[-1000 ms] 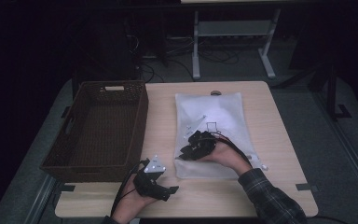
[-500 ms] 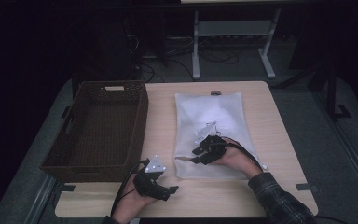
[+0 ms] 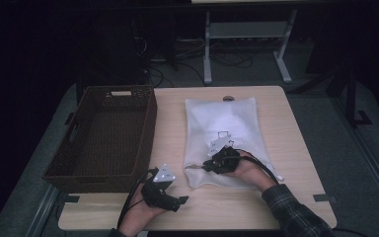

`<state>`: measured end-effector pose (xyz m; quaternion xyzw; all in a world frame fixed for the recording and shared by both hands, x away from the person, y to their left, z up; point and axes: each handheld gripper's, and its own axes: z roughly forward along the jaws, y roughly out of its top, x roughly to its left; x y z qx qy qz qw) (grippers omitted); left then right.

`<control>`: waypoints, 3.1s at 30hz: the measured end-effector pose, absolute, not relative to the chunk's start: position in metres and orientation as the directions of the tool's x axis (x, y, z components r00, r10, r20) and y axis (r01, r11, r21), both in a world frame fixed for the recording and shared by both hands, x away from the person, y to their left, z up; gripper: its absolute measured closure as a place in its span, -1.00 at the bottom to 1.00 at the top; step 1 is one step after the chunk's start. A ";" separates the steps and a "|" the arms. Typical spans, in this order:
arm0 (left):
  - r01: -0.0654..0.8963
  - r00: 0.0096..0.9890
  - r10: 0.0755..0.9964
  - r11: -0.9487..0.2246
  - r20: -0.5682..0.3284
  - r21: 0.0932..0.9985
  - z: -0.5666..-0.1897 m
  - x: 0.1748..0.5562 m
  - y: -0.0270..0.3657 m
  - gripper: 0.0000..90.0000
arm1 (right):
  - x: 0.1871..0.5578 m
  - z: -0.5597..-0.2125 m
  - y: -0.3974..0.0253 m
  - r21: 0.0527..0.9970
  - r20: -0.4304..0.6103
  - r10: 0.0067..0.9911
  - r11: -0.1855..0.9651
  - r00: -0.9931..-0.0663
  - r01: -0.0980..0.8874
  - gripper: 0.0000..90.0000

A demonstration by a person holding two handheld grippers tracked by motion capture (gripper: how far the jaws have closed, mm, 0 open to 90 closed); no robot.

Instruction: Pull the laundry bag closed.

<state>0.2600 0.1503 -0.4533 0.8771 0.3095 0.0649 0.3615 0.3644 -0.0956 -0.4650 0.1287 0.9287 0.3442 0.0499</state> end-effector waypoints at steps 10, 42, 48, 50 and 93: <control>0.522 0.776 0.610 -0.483 -0.158 0.703 -0.443 0.280 0.139 -0.60 | 0.369 -0.464 -0.101 0.675 0.054 0.310 0.690 -0.949 0.263 0.88; 0.527 0.799 0.543 -0.427 -0.258 0.735 -0.449 0.342 0.129 0.57 | 0.369 -0.445 -0.135 0.779 0.129 0.345 0.544 -0.930 0.311 0.88; 0.500 0.812 0.544 -0.464 -0.210 0.732 -0.445 0.340 0.127 0.78 | 0.367 -0.443 -0.135 0.775 0.137 0.345 0.547 -0.928 0.318 0.75; 0.494 0.812 0.549 -0.464 -0.199 0.736 -0.444 0.339 0.127 0.81 | 0.364 -0.439 -0.137 0.777 0.128 0.352 0.545 -0.927 0.314 0.56; 0.349 0.852 0.523 -0.549 -0.014 0.760 -0.442 0.323 0.125 0.82 | 0.343 -0.439 -0.095 0.783 0.147 0.338 0.534 -0.930 0.318 0.88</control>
